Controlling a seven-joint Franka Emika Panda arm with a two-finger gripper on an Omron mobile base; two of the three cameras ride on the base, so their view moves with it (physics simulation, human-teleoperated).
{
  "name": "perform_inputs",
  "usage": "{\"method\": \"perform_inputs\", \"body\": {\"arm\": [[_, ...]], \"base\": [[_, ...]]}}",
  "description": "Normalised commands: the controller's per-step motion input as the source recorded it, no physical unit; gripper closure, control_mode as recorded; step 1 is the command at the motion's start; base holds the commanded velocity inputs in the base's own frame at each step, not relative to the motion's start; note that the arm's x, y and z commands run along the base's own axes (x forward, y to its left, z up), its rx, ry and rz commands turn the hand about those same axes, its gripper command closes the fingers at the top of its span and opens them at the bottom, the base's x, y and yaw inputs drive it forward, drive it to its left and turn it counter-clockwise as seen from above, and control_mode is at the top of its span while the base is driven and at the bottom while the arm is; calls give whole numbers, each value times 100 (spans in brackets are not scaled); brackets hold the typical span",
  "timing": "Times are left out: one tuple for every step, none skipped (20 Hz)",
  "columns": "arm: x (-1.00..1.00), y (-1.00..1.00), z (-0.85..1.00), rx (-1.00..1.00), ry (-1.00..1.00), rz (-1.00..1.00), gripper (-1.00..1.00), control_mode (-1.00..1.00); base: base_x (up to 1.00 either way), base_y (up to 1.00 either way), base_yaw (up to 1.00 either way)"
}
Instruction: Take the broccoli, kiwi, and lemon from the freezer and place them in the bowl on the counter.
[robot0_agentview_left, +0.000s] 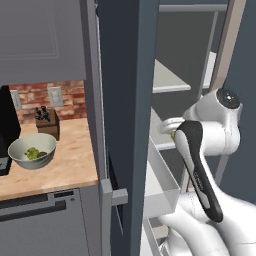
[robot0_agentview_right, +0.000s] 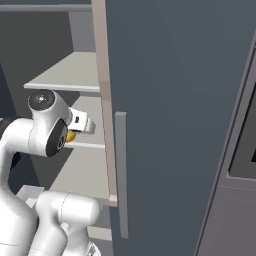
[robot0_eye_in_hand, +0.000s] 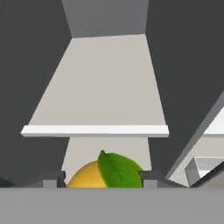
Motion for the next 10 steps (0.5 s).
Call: {"method": "perform_inputs", "body": {"arm": [[-64,-25,78,0,8,-2,100,-100],[-69,-23,71,0,7,-2,100,-100],[-75,-24,64,0,7,-2,100,-100],[-74,-14,59,0,7,-4,100,-100],[-74,-11,56,0,7,-5,100,-100],[-81,-19,49,0,6,-4,100,-100],[-81,-12,35,0,4,-5,100,-100],[-84,-11,25,-1,2,-4,100,-100],[-86,-10,9,-1,0,-4,100,-100],[-83,-13,13,0,0,-4,100,-100]], "base": [[0,0,0],[0,0,0],[0,0,0],[0,0,0],[0,0,0],[0,0,0],[0,0,0],[0,0,0],[0,0,0],[0,0,0]]}}
